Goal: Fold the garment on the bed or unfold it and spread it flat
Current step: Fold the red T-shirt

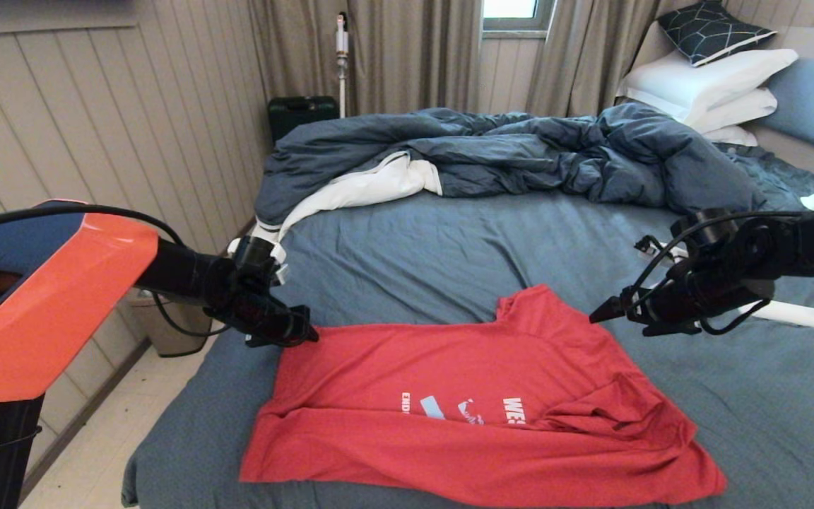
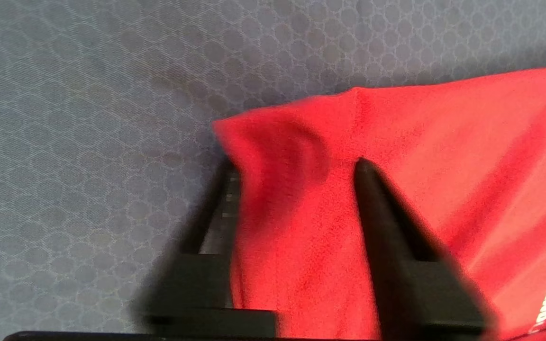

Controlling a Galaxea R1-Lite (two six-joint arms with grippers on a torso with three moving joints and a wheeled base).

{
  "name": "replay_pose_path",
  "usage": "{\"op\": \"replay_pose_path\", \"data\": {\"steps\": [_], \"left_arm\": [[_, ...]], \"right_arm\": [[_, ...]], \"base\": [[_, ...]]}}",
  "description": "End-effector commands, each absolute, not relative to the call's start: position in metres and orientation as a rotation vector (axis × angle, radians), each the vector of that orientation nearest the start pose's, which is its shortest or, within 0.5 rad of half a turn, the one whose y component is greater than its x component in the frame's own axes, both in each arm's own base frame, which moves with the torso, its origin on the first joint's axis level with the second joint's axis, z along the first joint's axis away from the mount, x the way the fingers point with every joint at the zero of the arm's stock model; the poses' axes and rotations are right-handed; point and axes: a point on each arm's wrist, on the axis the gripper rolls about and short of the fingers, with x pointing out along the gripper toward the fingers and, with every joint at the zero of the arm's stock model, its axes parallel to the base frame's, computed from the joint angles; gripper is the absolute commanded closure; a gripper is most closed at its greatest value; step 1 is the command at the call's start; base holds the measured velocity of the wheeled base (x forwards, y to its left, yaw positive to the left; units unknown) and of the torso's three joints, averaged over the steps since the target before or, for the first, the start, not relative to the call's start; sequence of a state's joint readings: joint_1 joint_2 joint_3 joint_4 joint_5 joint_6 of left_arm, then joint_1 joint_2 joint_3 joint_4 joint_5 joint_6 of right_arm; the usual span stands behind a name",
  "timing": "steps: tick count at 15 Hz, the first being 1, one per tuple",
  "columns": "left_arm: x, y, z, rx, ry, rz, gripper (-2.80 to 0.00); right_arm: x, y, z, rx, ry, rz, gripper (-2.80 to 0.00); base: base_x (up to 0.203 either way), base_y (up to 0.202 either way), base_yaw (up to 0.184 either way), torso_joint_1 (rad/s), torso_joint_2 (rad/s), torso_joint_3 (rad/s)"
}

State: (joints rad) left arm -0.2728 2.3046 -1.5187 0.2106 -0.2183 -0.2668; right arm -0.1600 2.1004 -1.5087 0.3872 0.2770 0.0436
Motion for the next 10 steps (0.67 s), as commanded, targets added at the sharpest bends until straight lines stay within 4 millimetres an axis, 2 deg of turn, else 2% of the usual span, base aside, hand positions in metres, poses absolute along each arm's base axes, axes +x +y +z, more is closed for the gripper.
{"op": "replay_pose_path", "data": {"steps": [1,7,10], "left_arm": [[0.415,-0.121,0.069,-0.217,1.055,-0.311,0.00],[0.414,-0.121,0.072,-0.242,1.055,-0.305,0.00],[0.415,-0.121,0.072,-0.246,1.053,-0.304,0.00]], "right_arm": [[0.393,-0.056,0.140,0.251,0.957,0.090,-2.80],[0.407,-0.048,0.129,0.247,0.964,0.108,-2.80],[0.424,-0.033,0.115,0.239,0.927,0.119,-2.80]], "base": [[0.000,0.000,0.000,0.000,0.00,0.000],[0.000,0.000,0.000,0.000,0.00,0.000],[0.000,0.000,0.000,0.000,0.00,0.000]]}}
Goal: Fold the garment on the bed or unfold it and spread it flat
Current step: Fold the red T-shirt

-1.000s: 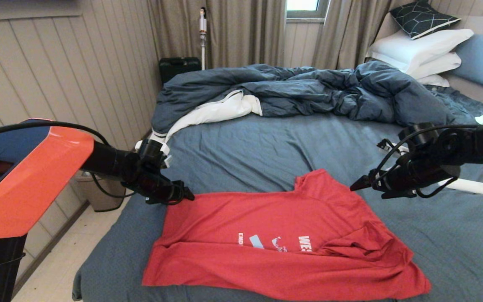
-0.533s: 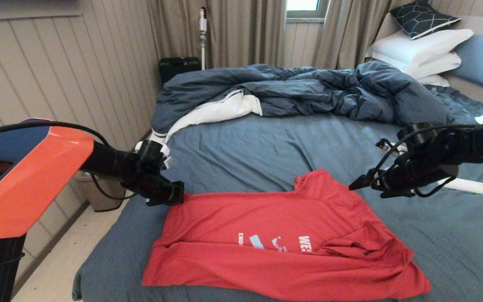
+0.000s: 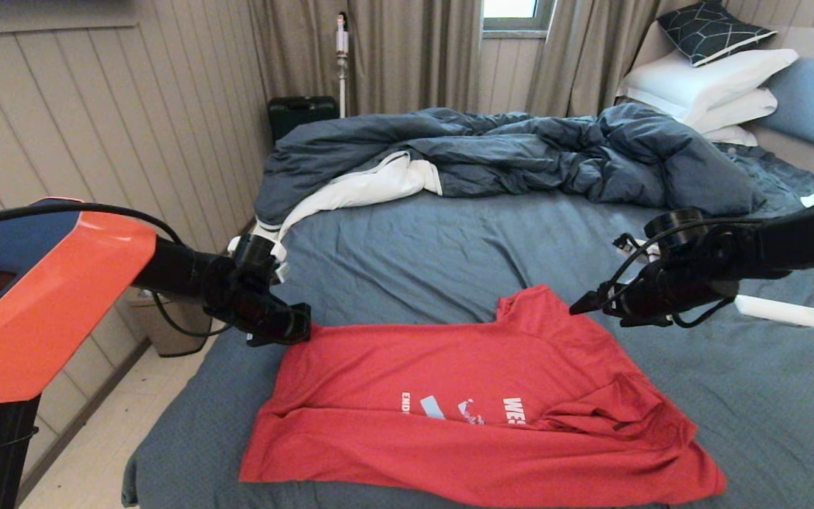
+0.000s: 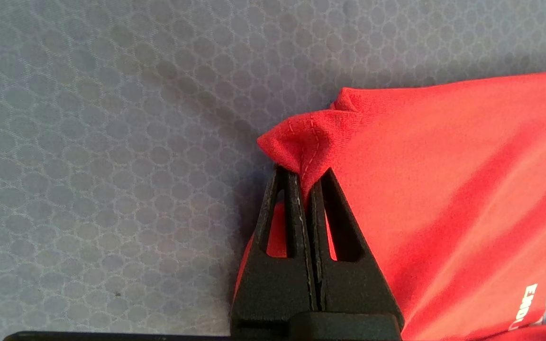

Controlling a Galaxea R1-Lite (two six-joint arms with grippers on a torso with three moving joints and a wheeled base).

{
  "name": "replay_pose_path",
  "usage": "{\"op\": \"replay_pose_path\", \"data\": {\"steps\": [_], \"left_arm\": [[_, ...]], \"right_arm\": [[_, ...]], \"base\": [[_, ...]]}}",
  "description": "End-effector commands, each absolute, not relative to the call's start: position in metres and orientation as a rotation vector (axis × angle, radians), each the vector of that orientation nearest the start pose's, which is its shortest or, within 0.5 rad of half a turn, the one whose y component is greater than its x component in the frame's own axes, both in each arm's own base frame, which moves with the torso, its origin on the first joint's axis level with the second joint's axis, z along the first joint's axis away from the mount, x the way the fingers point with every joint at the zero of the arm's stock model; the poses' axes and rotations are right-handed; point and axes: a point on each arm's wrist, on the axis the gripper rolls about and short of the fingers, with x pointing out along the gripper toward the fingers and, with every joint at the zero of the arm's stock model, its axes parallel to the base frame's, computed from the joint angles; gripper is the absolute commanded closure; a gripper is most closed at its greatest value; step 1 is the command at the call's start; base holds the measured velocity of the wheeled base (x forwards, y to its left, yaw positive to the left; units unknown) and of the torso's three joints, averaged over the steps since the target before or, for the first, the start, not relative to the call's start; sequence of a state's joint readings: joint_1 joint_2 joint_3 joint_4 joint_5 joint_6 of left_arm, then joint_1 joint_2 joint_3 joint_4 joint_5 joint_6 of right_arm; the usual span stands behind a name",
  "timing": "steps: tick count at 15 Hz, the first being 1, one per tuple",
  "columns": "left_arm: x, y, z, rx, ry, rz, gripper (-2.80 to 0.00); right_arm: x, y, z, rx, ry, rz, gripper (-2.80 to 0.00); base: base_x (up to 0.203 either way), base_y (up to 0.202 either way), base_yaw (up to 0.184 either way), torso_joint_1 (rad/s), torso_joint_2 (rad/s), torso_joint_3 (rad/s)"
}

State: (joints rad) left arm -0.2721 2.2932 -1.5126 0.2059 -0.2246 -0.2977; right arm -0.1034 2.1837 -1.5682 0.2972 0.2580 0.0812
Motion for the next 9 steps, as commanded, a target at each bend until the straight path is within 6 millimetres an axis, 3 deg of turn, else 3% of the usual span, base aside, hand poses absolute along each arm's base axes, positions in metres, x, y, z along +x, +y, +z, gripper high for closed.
{"op": "replay_pose_path", "data": {"steps": [1,5,6,9], "left_arm": [[0.4151,-0.1207,0.0721,-0.245,1.050,-0.302,0.00],[0.4157,-0.1209,0.0722,-0.245,1.047,-0.302,0.00],[0.4154,-0.1208,0.0718,-0.245,1.050,-0.301,0.00],[0.4154,-0.1208,0.0718,-0.245,1.050,-0.301,0.00]], "right_arm": [[0.4268,-0.0267,0.1123,0.233,0.928,0.122,-2.80],[0.4299,-0.0176,0.1099,0.234,0.933,0.134,-2.80],[0.4298,-0.0182,0.1088,0.235,0.936,0.132,0.00],[0.4314,-0.0202,0.1063,0.238,0.939,0.128,0.00]], "base": [[0.000,0.000,0.000,0.000,0.00,0.000],[0.000,0.000,0.000,0.000,0.00,0.000],[0.000,0.000,0.000,0.000,0.00,0.000],[0.000,0.000,0.000,0.000,0.00,0.000]]}}
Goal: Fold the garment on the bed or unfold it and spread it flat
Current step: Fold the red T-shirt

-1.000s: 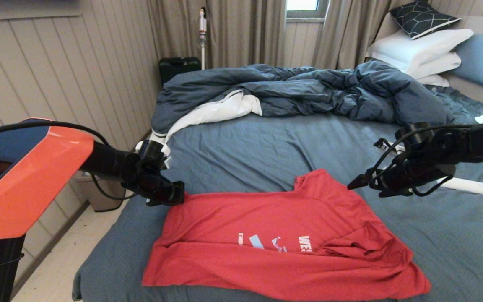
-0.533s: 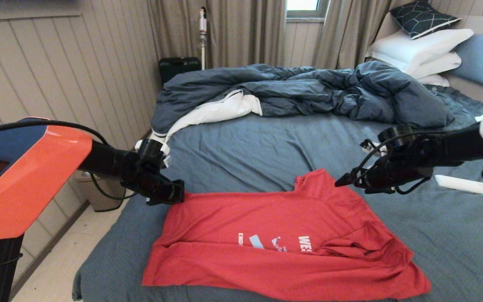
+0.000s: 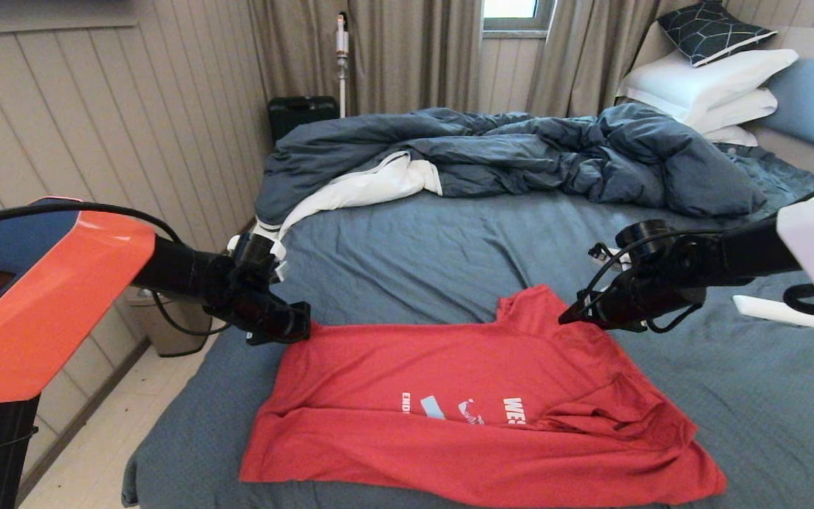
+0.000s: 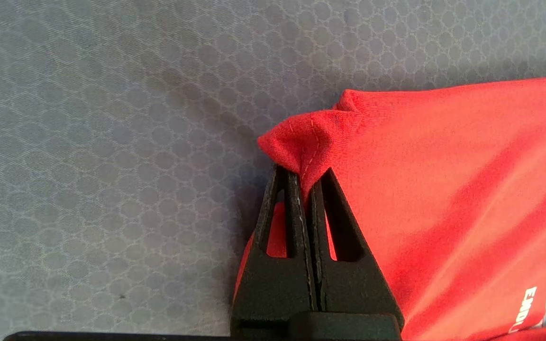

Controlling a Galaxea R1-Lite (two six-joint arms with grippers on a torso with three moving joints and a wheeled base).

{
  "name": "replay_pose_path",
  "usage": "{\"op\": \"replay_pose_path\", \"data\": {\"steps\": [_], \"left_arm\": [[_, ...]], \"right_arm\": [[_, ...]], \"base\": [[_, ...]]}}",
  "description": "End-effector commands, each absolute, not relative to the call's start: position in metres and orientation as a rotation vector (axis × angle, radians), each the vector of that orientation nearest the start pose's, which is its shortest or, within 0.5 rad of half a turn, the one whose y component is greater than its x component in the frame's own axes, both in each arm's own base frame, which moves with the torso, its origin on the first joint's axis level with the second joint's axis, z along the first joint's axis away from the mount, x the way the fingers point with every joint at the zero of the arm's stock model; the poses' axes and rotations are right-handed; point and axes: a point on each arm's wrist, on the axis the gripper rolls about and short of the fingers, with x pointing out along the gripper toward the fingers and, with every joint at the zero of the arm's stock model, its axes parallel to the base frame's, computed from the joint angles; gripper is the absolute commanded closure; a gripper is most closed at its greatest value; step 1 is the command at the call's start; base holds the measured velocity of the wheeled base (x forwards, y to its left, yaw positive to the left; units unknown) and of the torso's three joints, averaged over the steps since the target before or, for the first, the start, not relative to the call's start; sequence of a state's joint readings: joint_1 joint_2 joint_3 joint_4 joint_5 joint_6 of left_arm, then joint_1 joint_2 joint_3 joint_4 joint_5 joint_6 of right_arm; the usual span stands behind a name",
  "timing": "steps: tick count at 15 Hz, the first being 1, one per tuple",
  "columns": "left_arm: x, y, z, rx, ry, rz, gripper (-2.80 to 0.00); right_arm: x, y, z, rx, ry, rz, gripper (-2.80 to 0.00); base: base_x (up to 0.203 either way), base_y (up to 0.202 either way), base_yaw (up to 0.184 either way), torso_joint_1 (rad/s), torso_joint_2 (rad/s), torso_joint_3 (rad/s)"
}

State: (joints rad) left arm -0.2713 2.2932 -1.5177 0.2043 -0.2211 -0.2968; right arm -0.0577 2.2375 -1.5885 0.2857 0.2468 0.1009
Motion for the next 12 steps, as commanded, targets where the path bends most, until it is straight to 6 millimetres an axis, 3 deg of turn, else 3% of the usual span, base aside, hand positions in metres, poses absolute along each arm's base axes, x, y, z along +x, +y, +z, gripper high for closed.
{"op": "replay_pose_path", "data": {"steps": [1,9,12], "left_arm": [[0.415,-0.121,0.072,-0.245,1.050,-0.301,0.00],[0.417,-0.121,0.076,-0.246,1.033,-0.305,0.00],[0.412,-0.117,0.098,-0.254,0.984,-0.312,0.00]], "right_arm": [[0.432,-0.021,0.107,0.238,0.933,0.127,0.00],[0.430,-0.022,0.112,0.238,0.924,0.124,0.00],[0.420,-0.023,0.132,0.235,0.888,0.123,0.00]], "base": [[0.000,0.000,0.000,0.000,0.00,0.000],[0.000,0.000,0.000,0.000,0.00,0.000],[0.000,0.000,0.000,0.000,0.00,0.000]]}}
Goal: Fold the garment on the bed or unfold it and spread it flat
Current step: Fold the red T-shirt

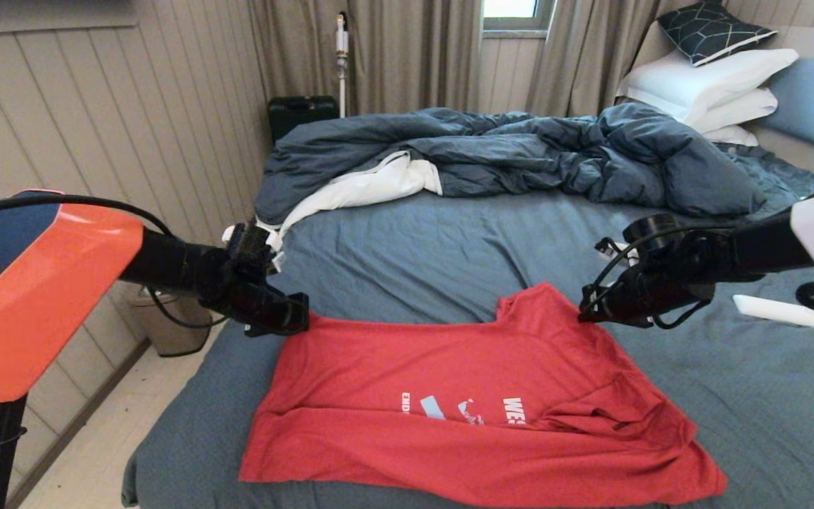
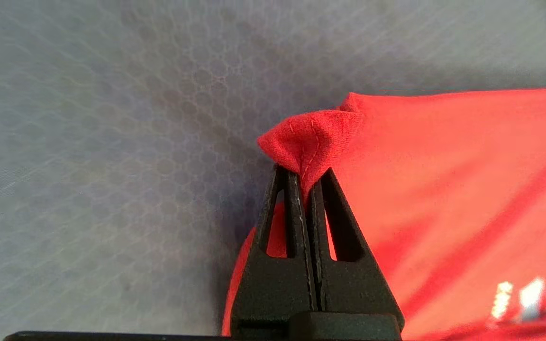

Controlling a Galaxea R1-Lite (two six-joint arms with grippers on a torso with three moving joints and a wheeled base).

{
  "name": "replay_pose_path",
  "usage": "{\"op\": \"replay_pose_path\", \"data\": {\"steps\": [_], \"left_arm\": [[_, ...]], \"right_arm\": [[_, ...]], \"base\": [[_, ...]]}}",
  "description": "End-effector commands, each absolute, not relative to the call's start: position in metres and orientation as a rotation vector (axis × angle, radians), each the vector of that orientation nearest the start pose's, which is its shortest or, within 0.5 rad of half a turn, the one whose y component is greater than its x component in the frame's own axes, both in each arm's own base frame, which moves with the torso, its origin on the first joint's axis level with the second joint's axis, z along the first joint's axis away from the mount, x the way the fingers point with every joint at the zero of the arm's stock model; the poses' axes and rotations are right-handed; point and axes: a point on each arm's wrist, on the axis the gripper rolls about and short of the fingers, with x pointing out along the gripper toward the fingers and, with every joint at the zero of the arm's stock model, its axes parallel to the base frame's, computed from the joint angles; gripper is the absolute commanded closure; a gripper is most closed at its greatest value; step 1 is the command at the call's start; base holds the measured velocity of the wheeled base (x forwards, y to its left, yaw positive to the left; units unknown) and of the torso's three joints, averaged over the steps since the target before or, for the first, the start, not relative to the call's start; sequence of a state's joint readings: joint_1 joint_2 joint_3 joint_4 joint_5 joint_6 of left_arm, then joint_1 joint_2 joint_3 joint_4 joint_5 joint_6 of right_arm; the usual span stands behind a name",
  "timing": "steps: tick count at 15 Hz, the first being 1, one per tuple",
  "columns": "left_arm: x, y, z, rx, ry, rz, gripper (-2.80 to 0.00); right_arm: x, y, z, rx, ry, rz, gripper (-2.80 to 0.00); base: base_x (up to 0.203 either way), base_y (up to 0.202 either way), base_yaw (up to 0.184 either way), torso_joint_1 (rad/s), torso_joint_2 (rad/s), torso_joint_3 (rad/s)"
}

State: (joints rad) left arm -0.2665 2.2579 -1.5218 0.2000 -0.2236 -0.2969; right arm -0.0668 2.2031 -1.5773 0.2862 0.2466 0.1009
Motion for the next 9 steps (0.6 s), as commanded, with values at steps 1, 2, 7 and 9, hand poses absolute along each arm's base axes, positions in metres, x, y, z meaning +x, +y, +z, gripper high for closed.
{"op": "replay_pose_path", "data": {"steps": [1,2,7,9], "left_arm": [[0.409,-0.114,0.106,-0.257,0.970,-0.311,0.00],[0.406,-0.112,0.112,-0.258,0.959,-0.310,0.00],[0.380,-0.105,0.123,-0.257,0.965,-0.308,0.00],[0.365,-0.101,0.117,-0.253,0.981,-0.305,0.00]], "right_arm": [[0.415,-0.023,0.140,0.233,0.874,0.124,0.00],[0.409,-0.023,0.147,0.231,0.863,0.123,0.00],[0.375,-0.022,0.167,0.229,0.852,0.124,0.00],[0.359,-0.020,0.167,0.225,0.852,0.127,0.00]], "base": [[0.000,0.000,0.000,0.000,0.00,0.000],[0.000,0.000,0.000,0.000,0.00,0.000],[0.000,0.000,0.000,0.000,0.00,0.000],[0.000,0.000,0.000,0.000,0.00,0.000]]}}
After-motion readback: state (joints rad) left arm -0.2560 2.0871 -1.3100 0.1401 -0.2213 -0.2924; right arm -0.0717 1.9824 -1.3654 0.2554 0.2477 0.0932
